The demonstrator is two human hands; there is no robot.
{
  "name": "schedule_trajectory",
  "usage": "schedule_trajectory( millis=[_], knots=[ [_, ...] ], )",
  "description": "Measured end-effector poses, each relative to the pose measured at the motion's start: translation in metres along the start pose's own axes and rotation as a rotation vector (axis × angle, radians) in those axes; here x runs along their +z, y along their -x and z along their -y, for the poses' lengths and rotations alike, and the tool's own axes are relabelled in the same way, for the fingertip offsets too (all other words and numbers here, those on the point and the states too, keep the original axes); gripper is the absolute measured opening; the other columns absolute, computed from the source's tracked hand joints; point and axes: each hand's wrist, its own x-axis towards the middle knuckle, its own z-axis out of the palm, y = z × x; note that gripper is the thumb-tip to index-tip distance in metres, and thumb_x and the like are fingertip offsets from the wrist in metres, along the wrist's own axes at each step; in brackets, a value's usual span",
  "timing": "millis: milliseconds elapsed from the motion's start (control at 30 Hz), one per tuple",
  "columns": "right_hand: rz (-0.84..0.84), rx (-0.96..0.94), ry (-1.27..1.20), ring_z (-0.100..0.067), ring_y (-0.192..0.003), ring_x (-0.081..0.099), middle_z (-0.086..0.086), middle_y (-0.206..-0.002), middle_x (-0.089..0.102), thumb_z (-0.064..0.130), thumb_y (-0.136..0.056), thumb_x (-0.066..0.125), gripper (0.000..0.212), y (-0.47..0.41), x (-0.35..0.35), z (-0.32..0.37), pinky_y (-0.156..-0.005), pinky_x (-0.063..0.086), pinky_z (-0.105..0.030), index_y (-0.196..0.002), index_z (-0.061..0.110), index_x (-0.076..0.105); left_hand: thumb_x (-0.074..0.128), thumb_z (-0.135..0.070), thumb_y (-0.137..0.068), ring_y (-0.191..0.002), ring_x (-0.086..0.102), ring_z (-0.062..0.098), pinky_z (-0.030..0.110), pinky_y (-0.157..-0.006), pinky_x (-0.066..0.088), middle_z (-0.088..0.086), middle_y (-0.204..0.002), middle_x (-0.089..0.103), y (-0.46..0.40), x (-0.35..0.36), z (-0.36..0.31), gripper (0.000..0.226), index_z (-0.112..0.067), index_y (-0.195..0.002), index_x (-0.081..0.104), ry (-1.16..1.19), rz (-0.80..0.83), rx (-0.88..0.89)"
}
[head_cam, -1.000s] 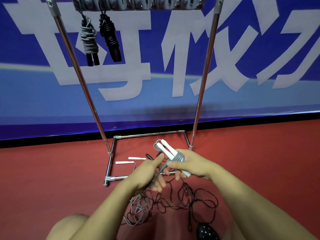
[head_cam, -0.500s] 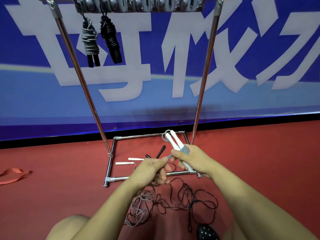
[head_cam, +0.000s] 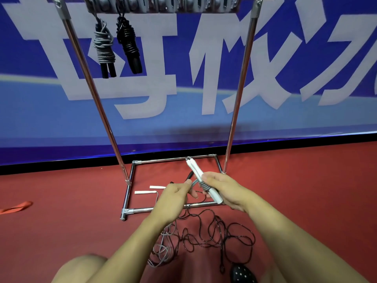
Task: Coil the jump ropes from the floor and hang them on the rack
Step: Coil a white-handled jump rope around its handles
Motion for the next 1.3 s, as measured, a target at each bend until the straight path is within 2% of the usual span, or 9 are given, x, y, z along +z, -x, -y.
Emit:
schedule_trajectory(
  millis=[200, 367, 533, 633, 767, 867, 1067, 1167, 1300],
  knots=[
    [-0.041, -0.053, 0.158, -0.015, -0.100, 0.072, -0.005, -0.108, 0.076, 0.027, -0.086, 0.083, 0.042, 0.002, 0.001, -0.002, -0.095, 0.056, -0.030, -0.122, 0.014, 0.067, 0.037, -0.053, -0.106, -0.054, 0.026, 0.020, 0.032, -0.052, 0.020, 0.005, -0.060, 0.031, 0.002, 0.002, -0.002, 0.060, -0.019, -0.070, 0.072, -0.046, 0.034, -0.015],
    [-0.015, 0.043, 0.142, -0.019, -0.088, 0.071, -0.010, -0.101, 0.074, 0.019, -0.083, 0.085, 0.043, 0.003, 0.007, -0.004, -0.096, 0.058, -0.044, -0.118, 0.009, 0.061, 0.036, -0.047, -0.107, -0.053, 0.023, 0.016, 0.034, -0.056, 0.019, -0.001, -0.055, 0.030, 0.004, 0.008, -0.004, 0.055, -0.024, -0.057, 0.037, -0.067, 0.087, 0.013],
    [0.121, 0.165, -0.036, -0.030, -0.091, 0.074, -0.011, -0.100, 0.071, 0.005, -0.094, 0.070, 0.040, 0.009, 0.017, 0.000, -0.080, 0.063, -0.046, -0.127, 0.006, 0.048, 0.038, -0.044, -0.108, -0.054, 0.026, 0.017, 0.034, -0.058, 0.020, -0.001, -0.055, 0.032, 0.001, 0.009, 0.001, 0.056, -0.024, -0.056, 0.038, -0.071, 0.110, 0.001],
    [0.166, 0.074, 0.123, -0.035, -0.096, 0.076, -0.014, -0.104, 0.075, 0.005, -0.094, 0.072, 0.035, 0.008, 0.012, 0.000, -0.074, 0.063, -0.040, -0.124, 0.009, 0.056, 0.038, -0.036, -0.109, -0.048, 0.030, 0.014, 0.033, -0.055, 0.024, -0.007, -0.048, 0.039, -0.002, 0.009, 0.002, 0.053, -0.020, -0.059, 0.044, -0.119, 0.111, -0.044],
    [0.011, -0.049, 0.357, -0.018, -0.065, 0.065, -0.008, -0.087, 0.076, 0.018, -0.090, 0.079, 0.026, 0.000, 0.002, -0.005, -0.058, 0.053, -0.032, -0.111, 0.008, 0.066, 0.044, -0.021, -0.107, -0.041, 0.039, 0.012, 0.020, -0.043, 0.031, 0.005, -0.056, 0.061, -0.005, 0.004, -0.001, 0.038, -0.007, -0.079, 0.066, 0.002, 0.195, -0.199],
    [-0.007, -0.036, 0.381, -0.014, -0.061, 0.056, -0.006, -0.079, 0.068, 0.021, -0.089, 0.080, 0.025, -0.002, 0.000, -0.011, -0.059, 0.050, -0.030, -0.107, 0.008, 0.067, 0.043, -0.023, -0.108, -0.044, 0.050, 0.015, 0.020, -0.046, 0.040, 0.009, -0.062, 0.066, -0.008, 0.004, 0.004, 0.035, -0.005, -0.088, 0.066, 0.049, 0.251, -0.264],
    [-0.015, 0.086, 0.088, -0.012, -0.063, 0.056, -0.003, -0.082, 0.065, 0.028, -0.103, 0.058, 0.029, -0.006, 0.008, -0.011, -0.061, 0.046, -0.028, -0.119, 0.006, 0.068, 0.044, -0.024, -0.109, -0.059, 0.064, 0.021, 0.022, -0.059, 0.050, 0.010, -0.072, 0.074, -0.011, 0.008, 0.013, 0.033, -0.004, -0.091, 0.064, 0.023, 0.192, -0.207],
    [0.004, 0.137, -0.206, -0.018, -0.067, 0.057, -0.011, -0.088, 0.065, 0.022, -0.106, 0.038, 0.040, -0.007, 0.009, -0.005, -0.063, 0.049, -0.028, -0.126, -0.001, 0.064, 0.051, -0.035, -0.104, -0.074, 0.059, 0.025, 0.043, -0.077, 0.052, 0.008, -0.079, 0.078, -0.011, 0.008, 0.015, 0.034, -0.008, -0.093, 0.068, 0.032, 0.133, -0.119],
    [0.040, 0.128, -0.208, -0.017, -0.077, 0.062, -0.018, -0.102, 0.064, 0.014, -0.107, 0.040, 0.036, -0.006, 0.009, -0.006, -0.072, 0.051, -0.030, -0.129, -0.008, 0.059, 0.053, -0.029, -0.106, -0.062, 0.069, 0.025, 0.050, -0.082, 0.060, 0.014, -0.073, 0.076, -0.010, 0.010, 0.013, 0.032, -0.009, -0.090, 0.071, 0.070, 0.077, -0.094]
  ],
)
